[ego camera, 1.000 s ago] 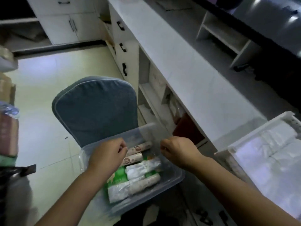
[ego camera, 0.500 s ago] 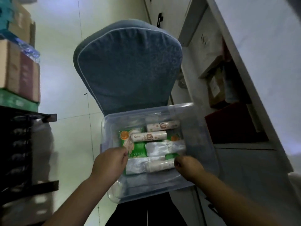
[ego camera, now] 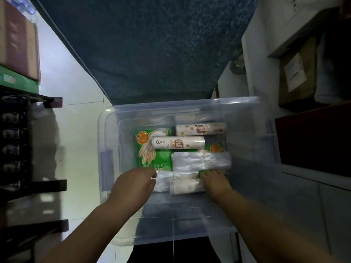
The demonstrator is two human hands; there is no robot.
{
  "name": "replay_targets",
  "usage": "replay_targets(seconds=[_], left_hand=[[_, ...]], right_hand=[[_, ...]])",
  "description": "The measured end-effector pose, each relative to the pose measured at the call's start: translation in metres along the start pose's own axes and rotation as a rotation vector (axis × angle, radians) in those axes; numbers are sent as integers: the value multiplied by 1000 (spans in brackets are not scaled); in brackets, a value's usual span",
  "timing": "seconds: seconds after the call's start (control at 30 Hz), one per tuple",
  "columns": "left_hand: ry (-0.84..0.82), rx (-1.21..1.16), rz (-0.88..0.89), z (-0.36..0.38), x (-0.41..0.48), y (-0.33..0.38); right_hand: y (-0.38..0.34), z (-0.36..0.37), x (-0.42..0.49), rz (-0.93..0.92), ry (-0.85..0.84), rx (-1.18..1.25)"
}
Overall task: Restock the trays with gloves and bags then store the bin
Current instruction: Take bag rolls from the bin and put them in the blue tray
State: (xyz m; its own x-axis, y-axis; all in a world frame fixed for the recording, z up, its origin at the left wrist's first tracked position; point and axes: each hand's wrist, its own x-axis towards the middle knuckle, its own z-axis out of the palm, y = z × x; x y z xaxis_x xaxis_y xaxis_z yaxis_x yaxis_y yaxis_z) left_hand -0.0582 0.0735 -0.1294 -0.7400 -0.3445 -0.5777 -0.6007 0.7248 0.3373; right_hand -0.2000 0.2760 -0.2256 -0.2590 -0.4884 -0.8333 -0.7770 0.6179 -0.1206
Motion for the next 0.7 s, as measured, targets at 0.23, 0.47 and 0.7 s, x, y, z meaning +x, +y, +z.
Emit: replay_targets(seconds=[0.23, 0.47, 0.7], left_hand=[[29, 70, 39, 20, 48, 4], [121, 156, 171, 42, 130, 5], [-79, 494, 140, 50, 149, 11]], right_hand=[[12, -12, 5, -100, 64, -79], [42, -24, -34, 103, 158, 234], [44, -25, -59, 239, 455, 420]])
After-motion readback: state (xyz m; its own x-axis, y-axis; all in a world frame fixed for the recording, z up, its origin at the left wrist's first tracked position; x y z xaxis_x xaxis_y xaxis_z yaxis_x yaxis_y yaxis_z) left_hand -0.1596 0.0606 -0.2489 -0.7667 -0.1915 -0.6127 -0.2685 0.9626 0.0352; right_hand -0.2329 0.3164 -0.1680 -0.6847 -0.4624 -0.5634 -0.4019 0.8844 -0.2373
